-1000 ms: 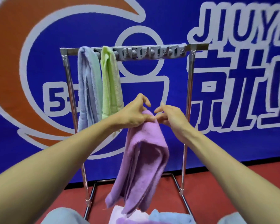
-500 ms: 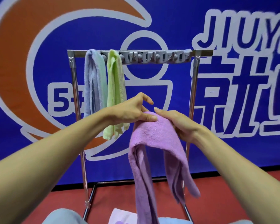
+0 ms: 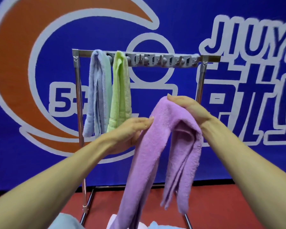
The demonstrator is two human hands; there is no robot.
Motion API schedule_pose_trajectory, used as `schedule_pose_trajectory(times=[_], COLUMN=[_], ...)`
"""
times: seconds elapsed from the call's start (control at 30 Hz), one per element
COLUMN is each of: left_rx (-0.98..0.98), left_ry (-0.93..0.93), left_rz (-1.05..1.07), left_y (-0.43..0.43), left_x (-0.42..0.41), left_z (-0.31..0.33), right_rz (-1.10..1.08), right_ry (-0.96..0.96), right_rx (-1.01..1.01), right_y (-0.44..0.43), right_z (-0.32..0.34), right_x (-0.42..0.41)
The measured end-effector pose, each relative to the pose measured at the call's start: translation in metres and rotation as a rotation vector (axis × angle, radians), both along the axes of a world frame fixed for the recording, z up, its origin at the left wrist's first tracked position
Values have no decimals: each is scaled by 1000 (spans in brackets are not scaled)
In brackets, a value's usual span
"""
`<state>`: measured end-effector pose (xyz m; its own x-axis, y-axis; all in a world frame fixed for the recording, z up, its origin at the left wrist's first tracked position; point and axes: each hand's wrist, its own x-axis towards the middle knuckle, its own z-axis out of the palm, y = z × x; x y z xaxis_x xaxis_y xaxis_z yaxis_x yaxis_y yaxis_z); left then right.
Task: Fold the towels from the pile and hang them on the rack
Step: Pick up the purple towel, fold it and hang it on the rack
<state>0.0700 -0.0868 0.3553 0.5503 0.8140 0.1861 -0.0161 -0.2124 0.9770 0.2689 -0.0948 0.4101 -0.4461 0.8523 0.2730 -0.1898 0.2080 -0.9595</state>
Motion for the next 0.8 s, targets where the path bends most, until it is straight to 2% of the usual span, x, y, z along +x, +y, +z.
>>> schedule_pose_trajectory(times=[0.1, 0.27, 0.4, 0.57, 0.67, 0.8], left_rx=[-63, 68, 141, 155, 146, 126], left_ry=[18, -43, -143, -194, -209, -265], left_rz=[-30, 192, 321, 311, 298, 295], left_y=[-6, 3, 15, 43, 63, 95], left_x=[0, -2, 2, 9, 9, 3], left_z=[-18, 2, 30, 51, 59, 74], right_rz=[-44, -87, -42, -85, -123, -107], right_ry=[111, 72, -115, -401, -438, -393], right_rx=[-52, -66, -123, -34, 17, 77], right_y=[0, 7, 13, 33, 53, 85], right_z=[-1, -2, 8, 23, 28, 37], right_x=[2, 16, 26, 30, 27, 16])
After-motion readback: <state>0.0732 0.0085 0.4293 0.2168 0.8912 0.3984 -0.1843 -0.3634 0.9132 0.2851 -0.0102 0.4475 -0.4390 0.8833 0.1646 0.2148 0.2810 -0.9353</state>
